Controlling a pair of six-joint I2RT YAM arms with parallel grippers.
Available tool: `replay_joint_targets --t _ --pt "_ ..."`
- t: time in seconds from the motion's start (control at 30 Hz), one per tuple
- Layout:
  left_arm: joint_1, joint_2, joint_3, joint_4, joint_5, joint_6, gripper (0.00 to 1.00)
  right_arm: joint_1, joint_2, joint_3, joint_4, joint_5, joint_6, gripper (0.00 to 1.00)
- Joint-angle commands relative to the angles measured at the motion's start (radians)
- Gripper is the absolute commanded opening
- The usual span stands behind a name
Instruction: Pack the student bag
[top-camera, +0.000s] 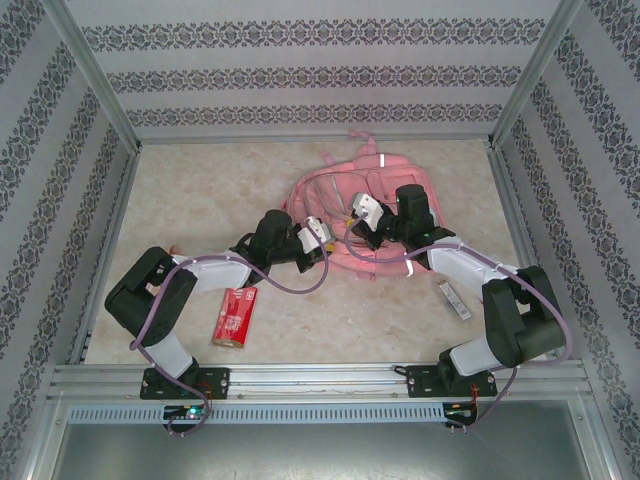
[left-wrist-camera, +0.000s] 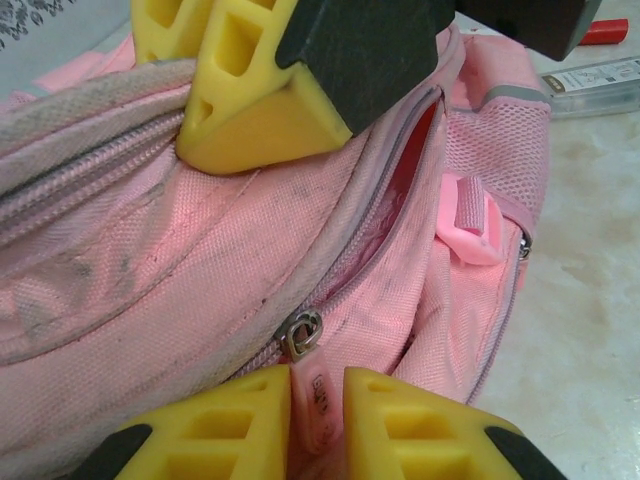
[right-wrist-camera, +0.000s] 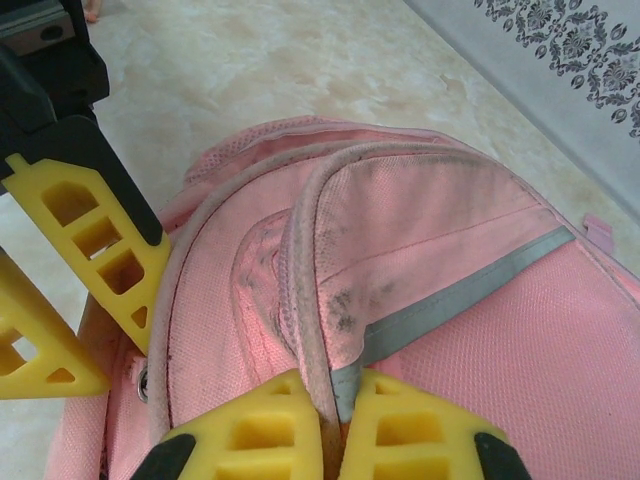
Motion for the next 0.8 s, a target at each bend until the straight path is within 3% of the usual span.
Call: replay_joint_targets --t 0.0,0.2,0.37,0.47,0.6,0.77 --pt "-0.015 0.027 -0.02 0.092 -0.074 0.025 0.22 0.042 -0.068 0.024 0.097 -0.103 0.031 0.0" --pt "-0.038 0.036 -0.02 0.102 -0.158 0.027 0.22 0.06 -0.087 0.021 0.1 -0.103 0.047 0.0" --pt "-0.038 0.047 -0.02 0.104 -0.102 -0.009 0.26 0.053 -0.101 0.019 0.1 -0.096 0.066 0.0" --pt "-0.038 0.057 -0.017 0.106 -0.078 -0.012 0.19 0.051 -0.109 0.024 0.1 -0.102 0.076 0.0" --pt "-0.038 0.057 -0.016 0.107 -0.151 0.002 0.05 0.053 -0.115 0.03 0.095 -0.11 0.079 0.0" --pt "-0.038 0.03 -0.026 0.095 -0.182 0.041 0.0 0.053 -0.127 0.021 0.08 -0.106 0.064 0.0"
